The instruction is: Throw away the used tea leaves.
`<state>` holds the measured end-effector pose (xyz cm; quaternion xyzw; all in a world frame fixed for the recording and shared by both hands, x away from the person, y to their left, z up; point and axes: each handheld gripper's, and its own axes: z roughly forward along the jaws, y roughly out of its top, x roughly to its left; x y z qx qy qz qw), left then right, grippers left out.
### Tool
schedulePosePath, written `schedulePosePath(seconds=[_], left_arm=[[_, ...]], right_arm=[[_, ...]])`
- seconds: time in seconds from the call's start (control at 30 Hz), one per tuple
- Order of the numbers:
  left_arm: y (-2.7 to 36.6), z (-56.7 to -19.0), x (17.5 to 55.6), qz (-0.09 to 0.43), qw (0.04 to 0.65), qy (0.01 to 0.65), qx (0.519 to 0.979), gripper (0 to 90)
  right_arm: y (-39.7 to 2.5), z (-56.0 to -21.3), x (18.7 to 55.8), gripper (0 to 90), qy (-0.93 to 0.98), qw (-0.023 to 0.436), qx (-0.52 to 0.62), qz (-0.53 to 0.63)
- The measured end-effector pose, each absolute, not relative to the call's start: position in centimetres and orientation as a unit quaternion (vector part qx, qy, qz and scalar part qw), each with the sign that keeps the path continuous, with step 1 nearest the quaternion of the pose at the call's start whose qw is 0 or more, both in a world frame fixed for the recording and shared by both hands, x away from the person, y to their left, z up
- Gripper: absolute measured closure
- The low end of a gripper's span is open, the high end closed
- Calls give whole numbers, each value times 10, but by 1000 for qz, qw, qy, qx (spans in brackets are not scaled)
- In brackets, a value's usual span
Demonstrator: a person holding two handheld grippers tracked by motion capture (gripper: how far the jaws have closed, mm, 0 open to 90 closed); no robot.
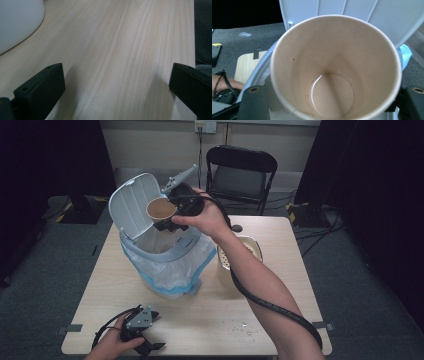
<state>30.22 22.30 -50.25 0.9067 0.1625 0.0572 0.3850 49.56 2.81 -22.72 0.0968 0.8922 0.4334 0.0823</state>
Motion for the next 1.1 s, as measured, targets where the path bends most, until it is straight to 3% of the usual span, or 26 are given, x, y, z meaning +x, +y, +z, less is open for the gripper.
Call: schedulePosePath(seconds=[0.23, 0.27, 0.53, 1.1], left_arm=[[223, -503, 302, 57, 385, 162, 907, 0], [223, -502, 302, 58, 384, 161, 907, 0], [223, -503, 302, 57, 385, 163, 907, 0], [223, -502, 302, 59, 385, 161, 907, 0]], right_arm=[[35, -234, 501, 239, 886, 55, 108, 448], [36, -234, 501, 144, 887, 63, 113, 443], [25, -230, 494, 151, 886, 54, 115, 446], [-39, -228, 469, 143, 877, 48, 134, 459]])
